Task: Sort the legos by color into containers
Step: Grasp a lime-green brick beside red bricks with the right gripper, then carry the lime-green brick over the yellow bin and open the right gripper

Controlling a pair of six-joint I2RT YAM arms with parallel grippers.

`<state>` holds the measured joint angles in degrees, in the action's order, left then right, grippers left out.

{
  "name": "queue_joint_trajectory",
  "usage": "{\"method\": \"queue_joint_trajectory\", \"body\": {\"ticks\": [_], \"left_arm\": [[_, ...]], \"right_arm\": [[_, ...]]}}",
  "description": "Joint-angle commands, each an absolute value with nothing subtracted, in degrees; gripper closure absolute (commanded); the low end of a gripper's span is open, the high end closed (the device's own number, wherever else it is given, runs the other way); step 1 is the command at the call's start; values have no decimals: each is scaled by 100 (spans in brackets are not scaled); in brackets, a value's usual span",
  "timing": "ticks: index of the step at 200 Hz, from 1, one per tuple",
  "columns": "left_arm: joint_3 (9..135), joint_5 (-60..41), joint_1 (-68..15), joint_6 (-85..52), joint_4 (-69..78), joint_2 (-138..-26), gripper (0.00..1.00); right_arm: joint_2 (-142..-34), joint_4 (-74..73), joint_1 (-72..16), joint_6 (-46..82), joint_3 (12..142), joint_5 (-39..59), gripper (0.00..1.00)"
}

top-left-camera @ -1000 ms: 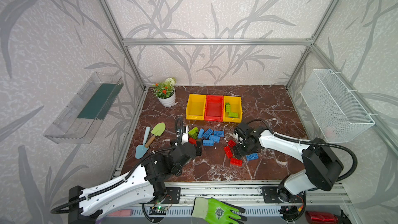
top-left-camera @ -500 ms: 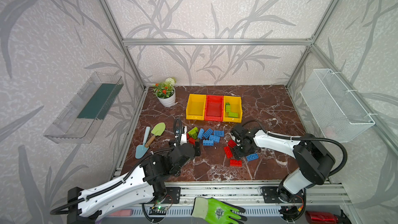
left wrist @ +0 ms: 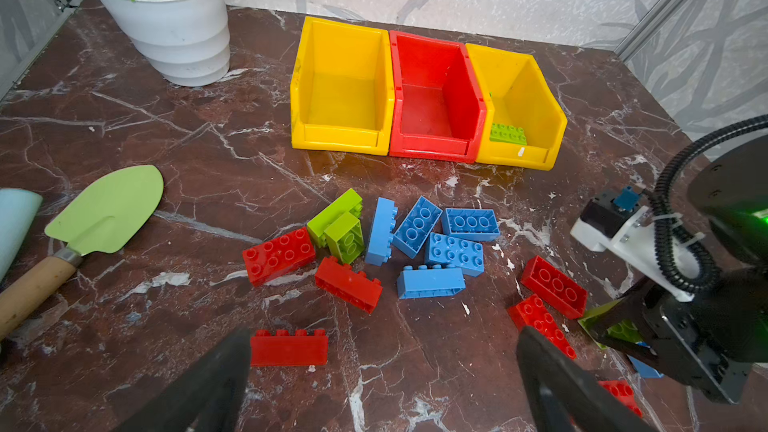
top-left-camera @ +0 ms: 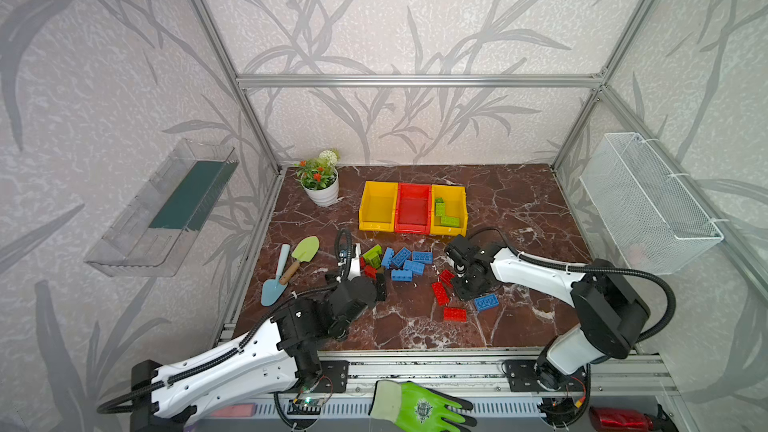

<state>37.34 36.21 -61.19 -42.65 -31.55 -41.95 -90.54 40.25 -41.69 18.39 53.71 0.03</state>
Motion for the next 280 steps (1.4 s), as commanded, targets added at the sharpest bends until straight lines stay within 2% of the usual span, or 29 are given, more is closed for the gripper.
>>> {"method": "queue_joint_trajectory", "body": {"ticks": [1, 40, 70, 116, 168, 246, 280], "left_arm": [[3689, 3883, -6146, -4329, -3059, -4245, 1], [3725, 4098, -6137, -4094, -2781, -4391, 1], [3922, 4241, -6025, -3858, -2701, -4737, 1], [4287, 3168, -4872, -3520, -2383, -5620, 1], [5114, 1999, -3544, -2807, -1930, -6695, 1], [5995, 1385, -3006, -2503, -1857, -7785, 1], [6134, 1310, -2846, -2457, -1802, -7957, 1]], "right_arm": [[-8765, 4415, -4201, 1854, 5765, -138, 80], [-8891, 4748, -4033, 1752, 6600, -59, 82], [-9392, 4852, -3595, 1618, 7563, 275, 82], [-10925, 5157, -2820, 1521, 9487, 610, 82], [-12517, 5552, -2444, 1447, 11486, 653, 81], [-14749, 6993, -2332, 1251, 14923, 29, 78], [-15022, 7107, -2277, 1230, 15380, -67, 77]]}}
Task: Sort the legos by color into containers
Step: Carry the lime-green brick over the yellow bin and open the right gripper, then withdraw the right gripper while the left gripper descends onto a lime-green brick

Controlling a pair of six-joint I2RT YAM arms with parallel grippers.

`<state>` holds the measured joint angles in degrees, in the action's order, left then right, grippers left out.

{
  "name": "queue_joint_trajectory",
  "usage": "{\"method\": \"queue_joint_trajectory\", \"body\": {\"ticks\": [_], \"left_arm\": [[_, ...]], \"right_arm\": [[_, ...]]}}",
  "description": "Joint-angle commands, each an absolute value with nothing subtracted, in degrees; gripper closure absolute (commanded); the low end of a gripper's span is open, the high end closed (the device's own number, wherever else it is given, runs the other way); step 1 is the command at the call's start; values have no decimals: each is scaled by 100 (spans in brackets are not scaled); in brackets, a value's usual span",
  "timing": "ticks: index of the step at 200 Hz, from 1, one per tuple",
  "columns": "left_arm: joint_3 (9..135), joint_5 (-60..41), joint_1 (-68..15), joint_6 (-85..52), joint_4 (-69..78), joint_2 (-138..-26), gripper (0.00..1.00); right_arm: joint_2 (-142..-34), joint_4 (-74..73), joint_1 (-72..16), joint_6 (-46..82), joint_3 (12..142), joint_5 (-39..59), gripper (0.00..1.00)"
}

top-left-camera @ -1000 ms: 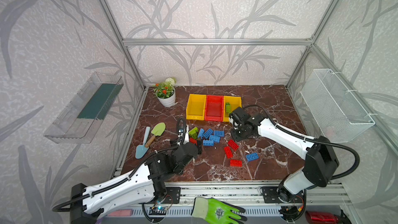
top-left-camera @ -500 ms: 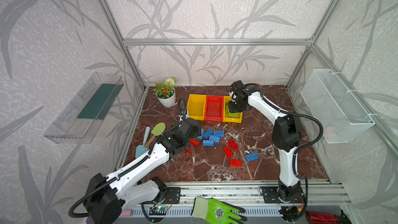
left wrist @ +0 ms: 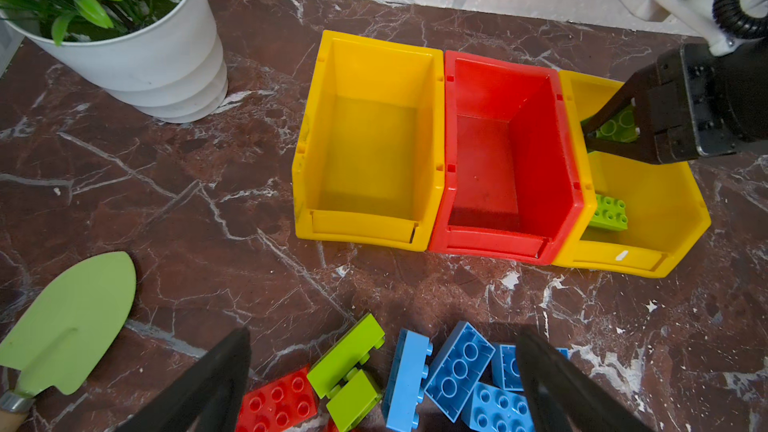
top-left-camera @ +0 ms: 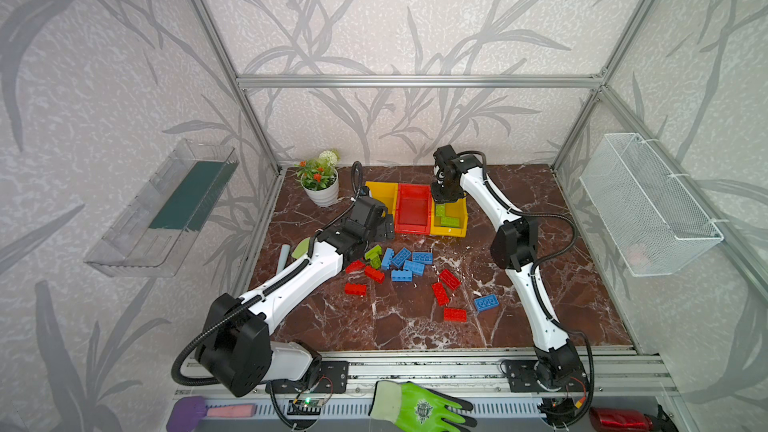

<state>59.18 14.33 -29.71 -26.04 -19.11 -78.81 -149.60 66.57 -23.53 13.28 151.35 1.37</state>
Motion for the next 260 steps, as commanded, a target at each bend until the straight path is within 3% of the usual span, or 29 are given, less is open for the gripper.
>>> {"method": "queue_joint_trajectory", "body": {"ticks": [1, 47, 96, 162, 192, 228, 231, 237, 260], "left_arm": [[6139, 1305, -2847, -2459, -1797, -7960, 1], [6196, 1173, -2730, -2513, -1690, -8157, 1], [6555, 1021, -2672, -2536, -2046, -8603, 2], [6073, 949, -2637, -2801, -1776, -8528, 4], [5713, 972, -2643, -2990, -1939, -8312, 6], [5163, 980, -2662, -3449, -2158, -7956, 9], [5130, 962, -2663, -3505, -2177, -7931, 9], [5038, 958, -2674, -3612, -2212, -7882, 9], [4828, 992, -2779, -3969, -2264, -7742, 13]], "right_arm": [[-15021, 7100, -2277, 1230, 15376, -73, 77], [-14959, 6966, -2154, 1239, 15188, -124, 75], [-14829, 6908, -2092, 1215, 15190, 57, 38], [-13727, 6838, -2096, 1046, 14505, 379, 22], [-13294, 7320, -2176, 933, 14317, 561, 20], [-12203, 7011, -2482, 901, 12585, 522, 18], [-12091, 6914, -2513, 919, 12375, 526, 16], [-11831, 6729, -2556, 963, 11946, 542, 1], [-10948, 6120, -2610, 1267, 10500, 776, 1]]}}
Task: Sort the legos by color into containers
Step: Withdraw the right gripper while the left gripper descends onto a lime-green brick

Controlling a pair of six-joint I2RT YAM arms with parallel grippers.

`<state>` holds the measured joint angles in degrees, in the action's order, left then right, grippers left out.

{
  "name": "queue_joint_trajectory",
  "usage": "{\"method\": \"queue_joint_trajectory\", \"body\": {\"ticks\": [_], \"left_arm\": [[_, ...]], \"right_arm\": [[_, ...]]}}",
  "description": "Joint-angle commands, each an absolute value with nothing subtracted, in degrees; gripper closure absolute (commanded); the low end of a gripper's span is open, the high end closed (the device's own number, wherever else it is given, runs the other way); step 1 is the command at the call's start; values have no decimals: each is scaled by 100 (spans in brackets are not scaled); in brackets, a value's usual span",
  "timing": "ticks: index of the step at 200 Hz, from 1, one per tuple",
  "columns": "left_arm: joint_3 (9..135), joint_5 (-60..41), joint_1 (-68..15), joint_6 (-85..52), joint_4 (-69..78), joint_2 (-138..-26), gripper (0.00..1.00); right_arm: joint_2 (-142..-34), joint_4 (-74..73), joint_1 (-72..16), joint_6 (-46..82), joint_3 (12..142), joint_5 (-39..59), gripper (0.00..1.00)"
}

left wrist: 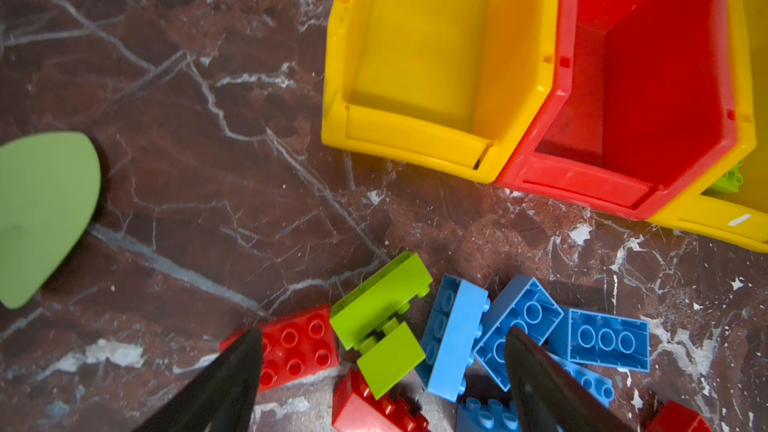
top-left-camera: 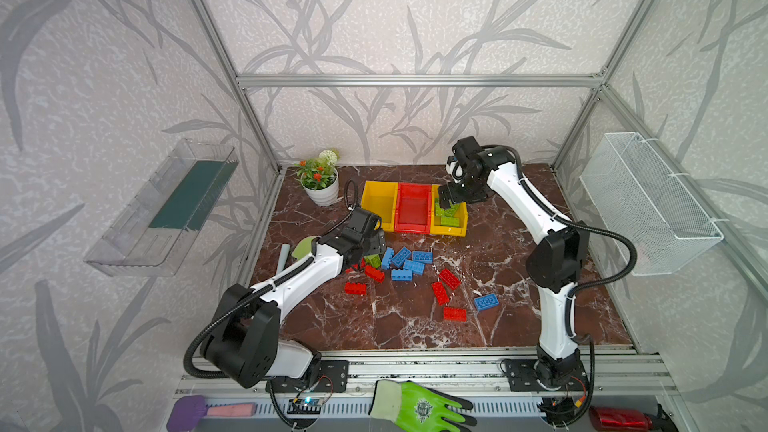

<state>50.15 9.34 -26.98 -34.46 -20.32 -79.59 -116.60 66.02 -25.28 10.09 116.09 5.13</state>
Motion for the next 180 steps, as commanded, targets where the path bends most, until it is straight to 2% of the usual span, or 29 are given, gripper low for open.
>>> {"method": "queue_joint_trajectory", "body": {"ticks": [1, 47, 70, 92, 117, 180], "left_arm": [[4822, 1001, -2792, -3975, -2270, -7738, 13], [5026, 1254, -3043, -4485, -2819, -7967, 21], [5143, 1450, -3113, -5000, -3211, -8083, 28], [5229, 1523, -3124, -5543, -3404, -8228, 29], [5583, 1532, -3122, -5977, -3579, -8536, 33], [6118, 1224, -3120, -6554, -3764, -9213, 33]], "right_arm": [[-10910, 6101, -2610, 1280, 10440, 784, 1], [-9419, 5708, -2678, 1592, 8569, 831, 1], [-8727, 5561, -2698, 1752, 7850, 720, 1], [-8238, 5432, -2698, 1866, 7363, 643, 1], [-7922, 5367, -2698, 1899, 7146, 603, 1], [-7583, 5522, -2698, 1749, 7149, 449, 1]]}}
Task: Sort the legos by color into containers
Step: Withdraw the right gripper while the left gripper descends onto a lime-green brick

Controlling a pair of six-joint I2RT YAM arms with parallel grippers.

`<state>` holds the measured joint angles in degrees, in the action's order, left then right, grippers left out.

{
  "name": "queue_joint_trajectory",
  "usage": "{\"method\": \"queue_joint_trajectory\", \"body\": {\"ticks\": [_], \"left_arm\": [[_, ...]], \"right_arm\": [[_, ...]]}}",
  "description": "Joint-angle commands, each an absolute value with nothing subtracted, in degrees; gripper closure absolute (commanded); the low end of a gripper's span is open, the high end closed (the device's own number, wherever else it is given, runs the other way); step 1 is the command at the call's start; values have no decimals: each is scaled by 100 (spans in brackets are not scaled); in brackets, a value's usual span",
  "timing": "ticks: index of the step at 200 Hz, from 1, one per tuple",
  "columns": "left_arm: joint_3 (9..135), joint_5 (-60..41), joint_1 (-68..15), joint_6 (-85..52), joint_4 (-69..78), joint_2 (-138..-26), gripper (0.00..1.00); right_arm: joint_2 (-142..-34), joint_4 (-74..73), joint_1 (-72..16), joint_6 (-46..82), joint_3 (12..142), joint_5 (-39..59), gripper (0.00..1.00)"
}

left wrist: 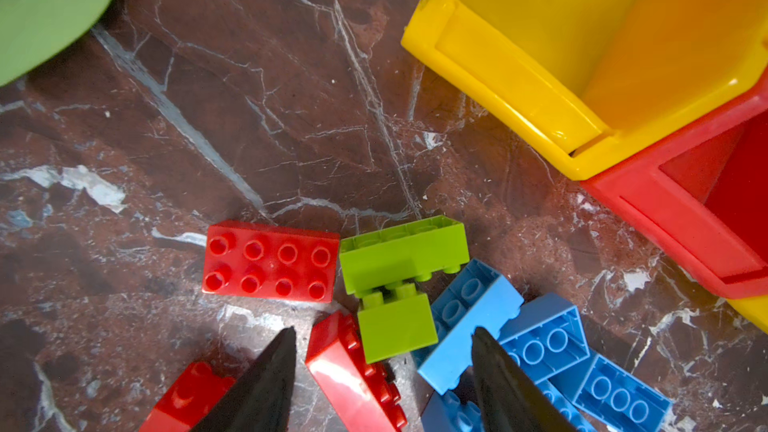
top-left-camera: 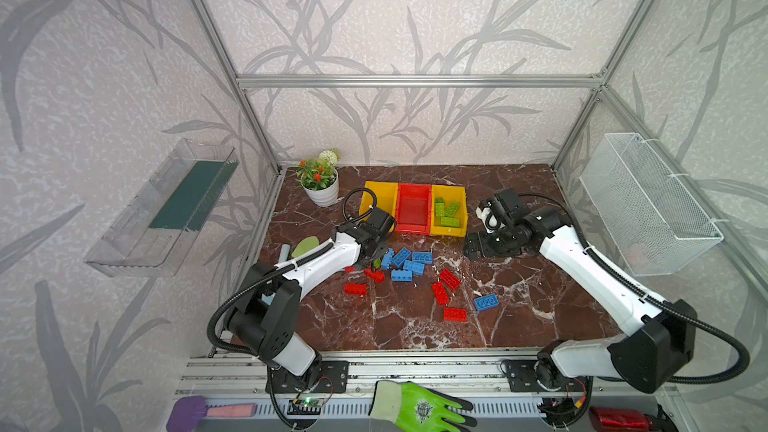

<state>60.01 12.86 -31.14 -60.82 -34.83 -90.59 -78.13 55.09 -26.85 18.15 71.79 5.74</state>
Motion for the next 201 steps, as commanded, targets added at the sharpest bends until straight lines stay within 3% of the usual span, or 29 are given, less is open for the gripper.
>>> {"method": "queue_joint_trajectory", "body": {"ticks": [1, 100, 151, 201], "left_arm": [[6118, 1223, -3125, -6569, -3767, -9216, 33], [6407, 1096, -3045, -6829, -3834, -9889, 33], [6475, 1030, -3002, -6770, -3805, -10081, 57], [6585, 980, -3000, -6735, -3921, -10160, 72]], "right_arm": [[-7571, 5516, -2698, 1749, 7143, 453, 1], [-7361, 5290, -2697, 1811, 6796, 610, 1], [-7349, 5340, -2698, 1767, 6820, 563, 1], [-7307, 5461, -2694, 1775, 6931, 537, 1]]}}
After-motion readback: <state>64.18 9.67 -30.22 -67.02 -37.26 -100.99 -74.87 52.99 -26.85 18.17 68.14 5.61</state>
